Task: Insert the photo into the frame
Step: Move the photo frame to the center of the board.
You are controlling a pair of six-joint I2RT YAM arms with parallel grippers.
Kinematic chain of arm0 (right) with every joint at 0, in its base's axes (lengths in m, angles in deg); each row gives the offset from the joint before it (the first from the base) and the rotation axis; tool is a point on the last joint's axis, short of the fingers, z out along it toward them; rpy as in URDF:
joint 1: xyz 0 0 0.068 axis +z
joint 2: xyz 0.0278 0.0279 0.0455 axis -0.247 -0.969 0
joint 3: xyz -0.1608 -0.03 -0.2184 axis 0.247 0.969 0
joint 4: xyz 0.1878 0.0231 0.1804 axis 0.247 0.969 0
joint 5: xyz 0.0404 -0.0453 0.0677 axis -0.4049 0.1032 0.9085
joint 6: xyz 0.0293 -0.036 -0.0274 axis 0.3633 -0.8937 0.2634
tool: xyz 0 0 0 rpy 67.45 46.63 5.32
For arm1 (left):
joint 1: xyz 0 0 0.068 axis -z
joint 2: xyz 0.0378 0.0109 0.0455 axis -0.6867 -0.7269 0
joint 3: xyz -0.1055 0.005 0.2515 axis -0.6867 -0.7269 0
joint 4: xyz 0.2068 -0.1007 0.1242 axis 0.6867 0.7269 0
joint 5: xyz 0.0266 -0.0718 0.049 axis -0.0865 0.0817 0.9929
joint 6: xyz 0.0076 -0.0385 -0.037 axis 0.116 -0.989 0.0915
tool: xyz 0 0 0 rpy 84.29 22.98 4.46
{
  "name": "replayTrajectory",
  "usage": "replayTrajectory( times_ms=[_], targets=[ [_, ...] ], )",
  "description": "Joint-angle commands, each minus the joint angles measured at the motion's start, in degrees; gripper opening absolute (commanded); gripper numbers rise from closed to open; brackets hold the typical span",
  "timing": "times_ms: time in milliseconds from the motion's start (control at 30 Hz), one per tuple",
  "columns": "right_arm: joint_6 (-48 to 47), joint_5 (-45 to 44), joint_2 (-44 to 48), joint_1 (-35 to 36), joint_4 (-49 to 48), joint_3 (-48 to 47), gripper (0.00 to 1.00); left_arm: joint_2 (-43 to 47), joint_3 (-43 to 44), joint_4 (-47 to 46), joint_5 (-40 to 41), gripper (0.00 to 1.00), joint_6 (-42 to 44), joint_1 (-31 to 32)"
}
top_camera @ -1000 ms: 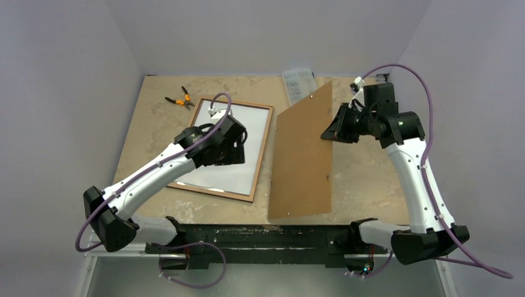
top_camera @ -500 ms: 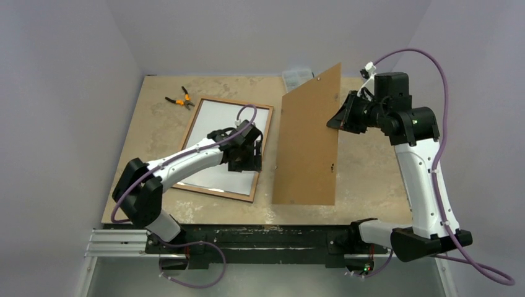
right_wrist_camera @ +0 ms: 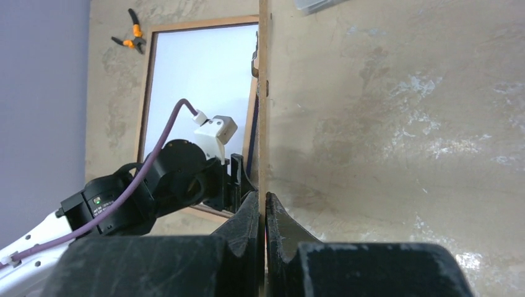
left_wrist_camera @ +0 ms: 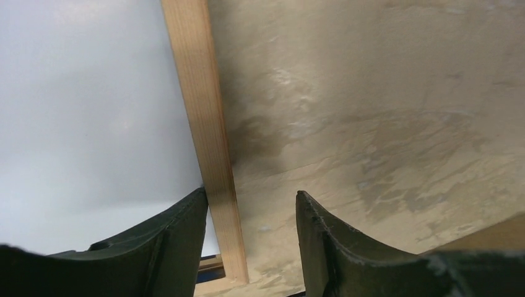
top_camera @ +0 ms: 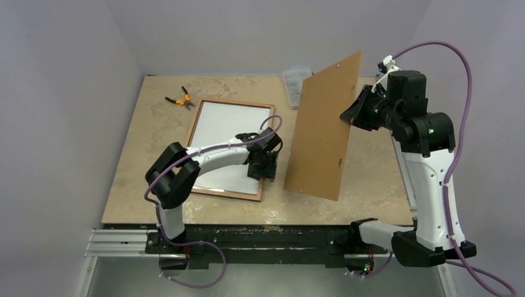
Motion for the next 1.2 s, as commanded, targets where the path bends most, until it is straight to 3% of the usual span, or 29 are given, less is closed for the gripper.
replayTrajectory(
  times_ms=[0, 267, 633, 667, 800, 867, 967, 1167],
  targets=[
    [-1.4, -5.9, 1.2, 0.1, -0.9, -3.0, 0.00, -4.9, 7.2, -2.8, -4.6, 0.51, 1.7, 4.0],
    [-3.3, -12.4, 1.6, 0.0, 1.3, -6.0, 0.00, -13.2, 17.8, -0.7, -7.3, 0.34, 0.3, 8.7],
    [-4.6, -15.0, 0.4, 0.0, 3.6, -11.6, 0.00, -14.8, 20.5, -5.6, -13.2, 0.26, -0.6, 11.3],
    [-4.7, -14.9, 0.4, 0.0, 3.7, -11.7, 0.00, -14.3, 20.6, -5.3, -13.2, 0.28, -0.2, 11.2],
    [-4.7, -12.9, 0.2, 0.0, 3.6, -11.4, 0.00, -9.4, 18.5, -6.1, -11.6, 0.57, 0.4, 10.8],
    [-4.7, -10.7, -0.1, -0.1, 3.1, -10.8, 0.00, -5.6, 15.1, -8.7, -11.9, 0.65, -0.1, 9.6],
    [-4.8, -6.9, -0.5, 0.0, 2.2, -9.8, 0.00, 2.1, 8.5, -14.2, -14.2, 0.70, -1.0, 6.7],
    [-4.0, 3.3, -0.6, 0.0, -1.2, -5.6, 0.00, 17.7, -10.5, -25.7, -17.6, 0.72, -4.5, -2.8]
  ],
)
